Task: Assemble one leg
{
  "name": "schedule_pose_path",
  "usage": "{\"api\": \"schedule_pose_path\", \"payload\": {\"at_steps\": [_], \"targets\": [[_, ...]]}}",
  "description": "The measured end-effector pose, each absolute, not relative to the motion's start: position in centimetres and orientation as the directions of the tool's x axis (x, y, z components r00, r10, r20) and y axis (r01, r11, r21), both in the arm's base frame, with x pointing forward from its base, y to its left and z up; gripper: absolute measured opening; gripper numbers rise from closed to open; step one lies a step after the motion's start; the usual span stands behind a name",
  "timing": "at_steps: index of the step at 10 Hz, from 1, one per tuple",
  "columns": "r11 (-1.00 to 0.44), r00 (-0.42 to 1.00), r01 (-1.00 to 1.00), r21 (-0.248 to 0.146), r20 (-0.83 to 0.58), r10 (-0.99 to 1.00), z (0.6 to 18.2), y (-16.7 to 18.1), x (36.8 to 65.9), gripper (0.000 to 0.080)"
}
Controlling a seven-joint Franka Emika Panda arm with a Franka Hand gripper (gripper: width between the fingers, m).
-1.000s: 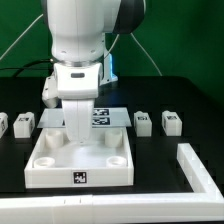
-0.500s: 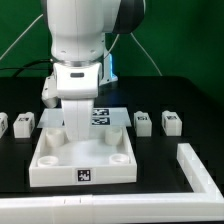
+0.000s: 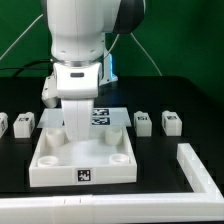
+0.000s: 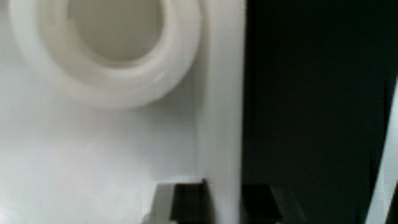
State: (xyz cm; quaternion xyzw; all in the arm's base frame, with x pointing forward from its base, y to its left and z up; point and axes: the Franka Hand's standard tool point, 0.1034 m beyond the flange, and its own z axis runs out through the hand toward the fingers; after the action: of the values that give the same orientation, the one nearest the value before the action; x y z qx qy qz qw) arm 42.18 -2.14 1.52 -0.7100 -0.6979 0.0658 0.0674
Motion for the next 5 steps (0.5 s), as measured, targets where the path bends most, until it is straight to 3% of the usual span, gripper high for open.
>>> {"api": "schedule_pose_path", "payload": {"at_steps": [2, 5], "targets": [[-0.013, 0.014, 0.983, -0.182, 0.002, 1.0, 1.5, -1.9, 42.9, 0.0068], [0.0, 0.003, 0.99, -0.143, 0.02, 1.0, 1.6, 1.0, 46.5, 0.0068]]}}
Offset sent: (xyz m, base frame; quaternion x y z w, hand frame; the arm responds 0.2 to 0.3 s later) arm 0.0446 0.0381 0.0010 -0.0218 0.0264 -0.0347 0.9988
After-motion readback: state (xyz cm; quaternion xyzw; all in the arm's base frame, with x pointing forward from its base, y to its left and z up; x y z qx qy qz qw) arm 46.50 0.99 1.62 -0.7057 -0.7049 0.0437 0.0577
